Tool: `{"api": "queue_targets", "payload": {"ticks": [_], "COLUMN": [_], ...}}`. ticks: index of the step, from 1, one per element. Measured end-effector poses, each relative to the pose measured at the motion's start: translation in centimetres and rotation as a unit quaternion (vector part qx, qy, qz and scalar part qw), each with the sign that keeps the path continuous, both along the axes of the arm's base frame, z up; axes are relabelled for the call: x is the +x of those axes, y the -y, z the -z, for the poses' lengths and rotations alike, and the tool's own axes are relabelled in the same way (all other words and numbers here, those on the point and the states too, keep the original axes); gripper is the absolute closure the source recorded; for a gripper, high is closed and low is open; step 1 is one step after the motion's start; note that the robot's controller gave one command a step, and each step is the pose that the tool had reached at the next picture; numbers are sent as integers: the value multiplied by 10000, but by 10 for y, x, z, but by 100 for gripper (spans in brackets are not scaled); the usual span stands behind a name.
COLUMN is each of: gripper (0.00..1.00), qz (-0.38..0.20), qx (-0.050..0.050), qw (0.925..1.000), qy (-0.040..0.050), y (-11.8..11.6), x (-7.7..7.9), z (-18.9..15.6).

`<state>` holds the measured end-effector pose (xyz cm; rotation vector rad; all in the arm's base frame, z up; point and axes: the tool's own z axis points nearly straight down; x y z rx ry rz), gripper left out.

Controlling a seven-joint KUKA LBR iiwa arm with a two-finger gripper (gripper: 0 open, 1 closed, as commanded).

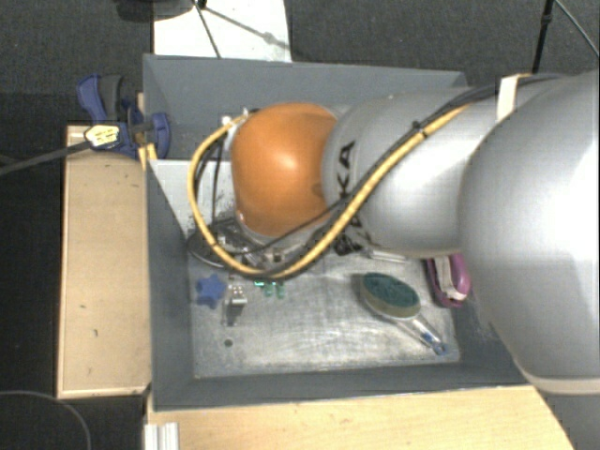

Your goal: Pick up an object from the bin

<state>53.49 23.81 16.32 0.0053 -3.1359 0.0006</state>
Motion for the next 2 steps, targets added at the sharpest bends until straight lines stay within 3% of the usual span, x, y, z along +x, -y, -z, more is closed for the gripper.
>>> {"api": "queue_targets", "payload": {"ticks": [1,2], "gripper": [0,100], "qz": [-652,-612], "qx": [14,22], "qw": [9979,9981], "qy": [41,64], "y": [3,3], "x": [8,10], "z": [95,90]}}
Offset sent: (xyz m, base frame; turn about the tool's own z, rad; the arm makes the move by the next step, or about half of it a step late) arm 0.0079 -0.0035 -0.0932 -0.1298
